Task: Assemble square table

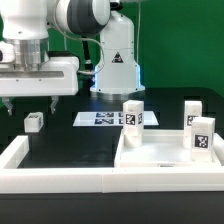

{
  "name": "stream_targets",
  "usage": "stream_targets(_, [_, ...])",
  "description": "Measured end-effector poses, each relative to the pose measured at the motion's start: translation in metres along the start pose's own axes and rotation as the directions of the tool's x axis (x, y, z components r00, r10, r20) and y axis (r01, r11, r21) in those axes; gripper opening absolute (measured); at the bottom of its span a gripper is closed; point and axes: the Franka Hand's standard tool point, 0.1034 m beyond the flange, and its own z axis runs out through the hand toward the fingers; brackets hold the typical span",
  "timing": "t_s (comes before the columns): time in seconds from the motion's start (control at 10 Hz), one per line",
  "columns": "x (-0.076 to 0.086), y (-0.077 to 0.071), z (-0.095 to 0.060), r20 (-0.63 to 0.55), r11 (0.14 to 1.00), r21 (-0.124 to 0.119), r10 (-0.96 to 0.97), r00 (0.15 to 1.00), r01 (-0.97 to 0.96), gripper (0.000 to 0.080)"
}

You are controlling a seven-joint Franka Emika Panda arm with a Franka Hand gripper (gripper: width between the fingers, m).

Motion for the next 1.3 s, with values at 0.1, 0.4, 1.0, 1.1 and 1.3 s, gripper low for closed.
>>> stream_targets(0.1, [-0.001, -0.002, 0.001, 0.007, 1.0, 0.006, 0.014, 1.0, -0.014, 0.0649])
stream_targets(0.4, [-0.015, 0.003, 0.015, 0.107, 0.998, 0.023, 0.059, 0.993, -0.061, 0.0649])
stream_targets(1.0, [-0.017, -0.004, 0.028, 0.427, 0.99, 0.126, -0.001, 0.904, -0.059, 0.0649])
stream_targets(1.1, [-0.016, 0.0, 0.031, 0.483, 0.991, 0.124, -0.014, 0.876, -0.053, 0.0649])
stream_targets(1.3, [-0.016, 0.01, 0.034, 0.554, 0.996, 0.082, -0.017, 0.832, -0.034, 0.0649])
